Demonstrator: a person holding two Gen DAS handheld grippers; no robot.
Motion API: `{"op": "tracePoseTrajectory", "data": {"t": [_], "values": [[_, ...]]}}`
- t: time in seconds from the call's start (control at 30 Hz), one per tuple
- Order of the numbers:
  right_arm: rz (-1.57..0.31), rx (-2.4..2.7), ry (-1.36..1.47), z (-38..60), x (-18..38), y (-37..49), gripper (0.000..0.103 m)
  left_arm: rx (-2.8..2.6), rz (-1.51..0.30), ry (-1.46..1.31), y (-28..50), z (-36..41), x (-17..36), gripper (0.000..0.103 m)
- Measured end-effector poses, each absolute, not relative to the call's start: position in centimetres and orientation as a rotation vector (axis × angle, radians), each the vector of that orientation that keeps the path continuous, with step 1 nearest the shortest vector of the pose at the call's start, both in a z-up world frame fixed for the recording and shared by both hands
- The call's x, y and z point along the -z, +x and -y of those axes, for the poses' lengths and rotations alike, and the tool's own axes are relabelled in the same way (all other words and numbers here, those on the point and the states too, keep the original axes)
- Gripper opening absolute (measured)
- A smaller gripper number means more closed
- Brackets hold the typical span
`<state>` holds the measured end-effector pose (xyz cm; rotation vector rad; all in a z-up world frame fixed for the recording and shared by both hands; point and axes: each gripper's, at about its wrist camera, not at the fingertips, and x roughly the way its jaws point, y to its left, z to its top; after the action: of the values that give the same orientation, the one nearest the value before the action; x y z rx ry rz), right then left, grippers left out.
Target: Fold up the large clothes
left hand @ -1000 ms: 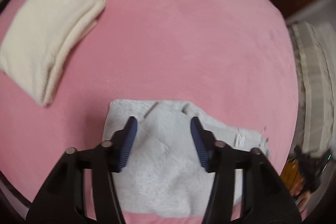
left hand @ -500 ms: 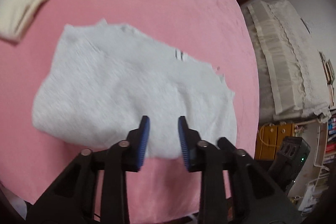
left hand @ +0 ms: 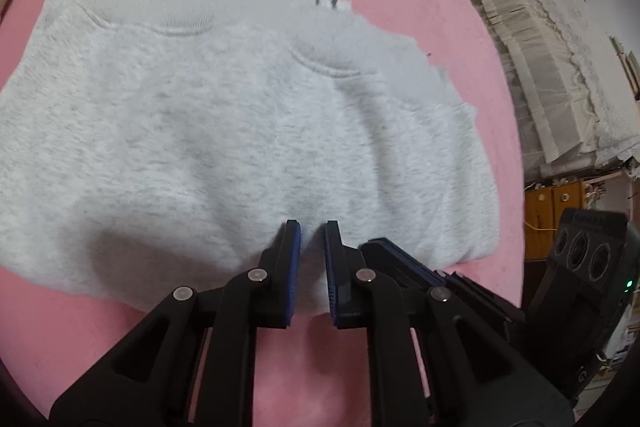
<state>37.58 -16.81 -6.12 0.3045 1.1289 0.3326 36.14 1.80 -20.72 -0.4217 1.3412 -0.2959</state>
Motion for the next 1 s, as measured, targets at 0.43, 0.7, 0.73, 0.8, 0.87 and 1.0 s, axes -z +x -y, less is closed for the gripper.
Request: {"op": "tracePoseTrajectory", "data": {"t": [0.43, 0.7, 0.73, 0.8, 0.87, 1.0], "values": [[-1.045, -0.134, 0.353, 26.6, 11.4, 40.2, 0.0, 0.013, -1.235, -0.454, 34.9, -7.8, 23.1, 0.001], [-1.054, 0.181, 0.265, 35.7, 12.7, 38.3, 0.0, -0.275, -1.272, -0.241, 34.9, -13.2, 25.4, 0.001], [-1.053, 0.194, 0.238, 36.3, 12.7, 38.2, 0.0, -0.271, -1.264, -0.268, 34.8, -14.0, 25.8, 0.001], [-1.064, 0.182, 0.2, 36.4, 12.9, 38.3, 0.0, -0.268, -1.253, -0.374, 34.4, -16.3, 26.8, 0.001], [-1.069, 0.204, 0.148, 36.0, 12.9, 38.6, 0.0, -0.308, -1.241, -0.37, 34.6, -17.4, 26.8, 0.001], [-1.067, 0.29, 0.137, 34.4, 12.6, 39.1, 0.0, -0.401, -1.237, -0.387, 34.6, -17.1, 26.0, 0.001]]}}
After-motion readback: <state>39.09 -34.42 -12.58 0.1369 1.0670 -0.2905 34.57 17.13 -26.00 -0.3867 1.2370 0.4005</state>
